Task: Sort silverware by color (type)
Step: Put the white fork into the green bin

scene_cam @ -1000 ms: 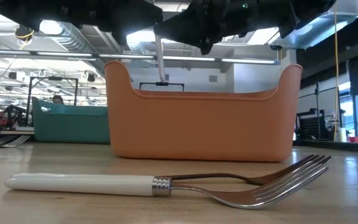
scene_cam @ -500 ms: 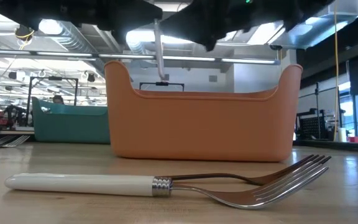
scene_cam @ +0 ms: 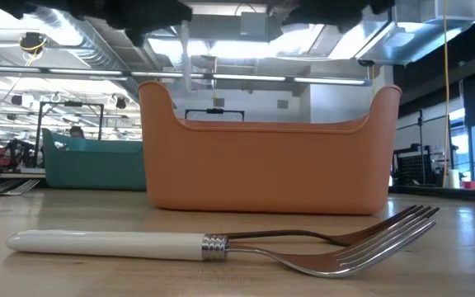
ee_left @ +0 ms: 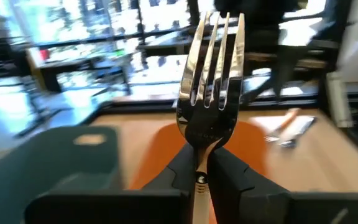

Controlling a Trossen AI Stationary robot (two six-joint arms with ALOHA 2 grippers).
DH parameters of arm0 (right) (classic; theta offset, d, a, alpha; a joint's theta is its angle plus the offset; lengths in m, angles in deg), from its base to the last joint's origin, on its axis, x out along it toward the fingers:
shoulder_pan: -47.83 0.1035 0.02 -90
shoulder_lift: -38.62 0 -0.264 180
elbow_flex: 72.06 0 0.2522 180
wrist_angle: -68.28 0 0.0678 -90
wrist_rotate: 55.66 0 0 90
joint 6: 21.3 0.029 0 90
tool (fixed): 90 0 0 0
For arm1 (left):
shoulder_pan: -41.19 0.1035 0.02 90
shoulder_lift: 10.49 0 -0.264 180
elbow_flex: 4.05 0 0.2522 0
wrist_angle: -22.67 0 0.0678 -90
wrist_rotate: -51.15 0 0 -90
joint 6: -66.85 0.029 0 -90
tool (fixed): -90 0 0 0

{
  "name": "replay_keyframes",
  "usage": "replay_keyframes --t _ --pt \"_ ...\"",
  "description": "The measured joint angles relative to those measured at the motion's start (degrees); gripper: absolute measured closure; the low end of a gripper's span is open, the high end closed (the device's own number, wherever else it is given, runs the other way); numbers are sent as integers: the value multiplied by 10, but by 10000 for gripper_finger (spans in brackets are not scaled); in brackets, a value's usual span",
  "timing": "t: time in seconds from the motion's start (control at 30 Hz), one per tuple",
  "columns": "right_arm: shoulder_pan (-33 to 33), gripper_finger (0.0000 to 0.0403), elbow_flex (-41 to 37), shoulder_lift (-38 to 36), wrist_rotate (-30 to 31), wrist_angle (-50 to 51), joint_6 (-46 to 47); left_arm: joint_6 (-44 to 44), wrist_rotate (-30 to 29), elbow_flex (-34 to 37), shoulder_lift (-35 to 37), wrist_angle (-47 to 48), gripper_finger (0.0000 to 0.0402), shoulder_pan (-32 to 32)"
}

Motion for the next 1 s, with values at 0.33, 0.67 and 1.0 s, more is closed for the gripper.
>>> replay_keyframes --t 0.33,0.67,1.0 --pt "21 242 -44 0 60 -98 -33 1 -127 -40 162 240 375 51" --pt "-33 242 -44 1 60 -149 -31 -23 -158 -140 160 523 375 215" --pt "-49 242 -43 32 6 -227 -30 -29 -45 -150 126 599 375 367"
